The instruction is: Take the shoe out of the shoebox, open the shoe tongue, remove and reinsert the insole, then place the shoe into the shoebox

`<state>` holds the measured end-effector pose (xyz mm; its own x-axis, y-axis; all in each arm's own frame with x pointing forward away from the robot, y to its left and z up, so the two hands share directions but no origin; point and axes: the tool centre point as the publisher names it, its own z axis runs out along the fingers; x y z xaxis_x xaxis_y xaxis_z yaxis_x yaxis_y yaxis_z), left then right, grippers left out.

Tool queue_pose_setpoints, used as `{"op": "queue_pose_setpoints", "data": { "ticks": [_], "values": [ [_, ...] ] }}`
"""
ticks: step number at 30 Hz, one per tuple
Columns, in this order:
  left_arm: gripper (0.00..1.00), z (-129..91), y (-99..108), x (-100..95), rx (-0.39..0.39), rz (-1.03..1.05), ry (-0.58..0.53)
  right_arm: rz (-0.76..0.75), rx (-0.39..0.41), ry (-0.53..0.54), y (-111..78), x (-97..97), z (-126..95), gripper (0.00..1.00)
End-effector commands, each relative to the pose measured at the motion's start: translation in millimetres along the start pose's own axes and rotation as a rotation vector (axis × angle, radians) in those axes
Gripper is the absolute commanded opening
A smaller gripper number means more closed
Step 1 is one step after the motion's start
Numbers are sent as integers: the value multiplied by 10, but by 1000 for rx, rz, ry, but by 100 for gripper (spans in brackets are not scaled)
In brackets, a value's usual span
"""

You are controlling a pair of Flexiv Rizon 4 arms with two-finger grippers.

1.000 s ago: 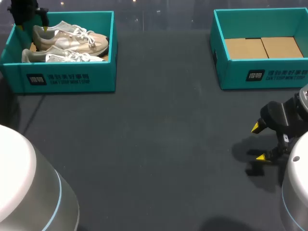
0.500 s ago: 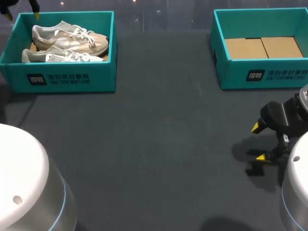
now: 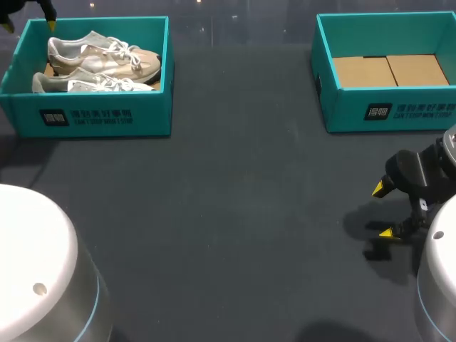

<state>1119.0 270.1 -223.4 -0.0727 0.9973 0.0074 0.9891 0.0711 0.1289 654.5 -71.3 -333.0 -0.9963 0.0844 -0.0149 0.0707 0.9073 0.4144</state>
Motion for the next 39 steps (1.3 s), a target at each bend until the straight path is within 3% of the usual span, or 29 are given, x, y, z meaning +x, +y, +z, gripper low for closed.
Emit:
{"op": "queue_pose_setpoints", "data": {
  "ticks": [1,5,14,19,22,32,39],
  "values": [
    [100,-7,-231,-9,9,9,-2,0,2,-3,3,18,-7,100],
    [100,31,-404,12,70,51,6,0,2,-3,3,18,-7,100],
    [100,31,-404,12,70,51,6,0,2,-3,3,18,-7,100],
    [100,280,-522,75,77,29,37,0,2,-3,3,18,-7,100],
    [100,377,-560,124,124,16,54,0,2,-3,3,18,-7,100],
    [100,378,-565,150,146,24,52,0,2,-3,3,18,-7,100],
    [100,597,-703,131,147,35,50,0,2,-3,3,18,-7,100]
  ]
}}
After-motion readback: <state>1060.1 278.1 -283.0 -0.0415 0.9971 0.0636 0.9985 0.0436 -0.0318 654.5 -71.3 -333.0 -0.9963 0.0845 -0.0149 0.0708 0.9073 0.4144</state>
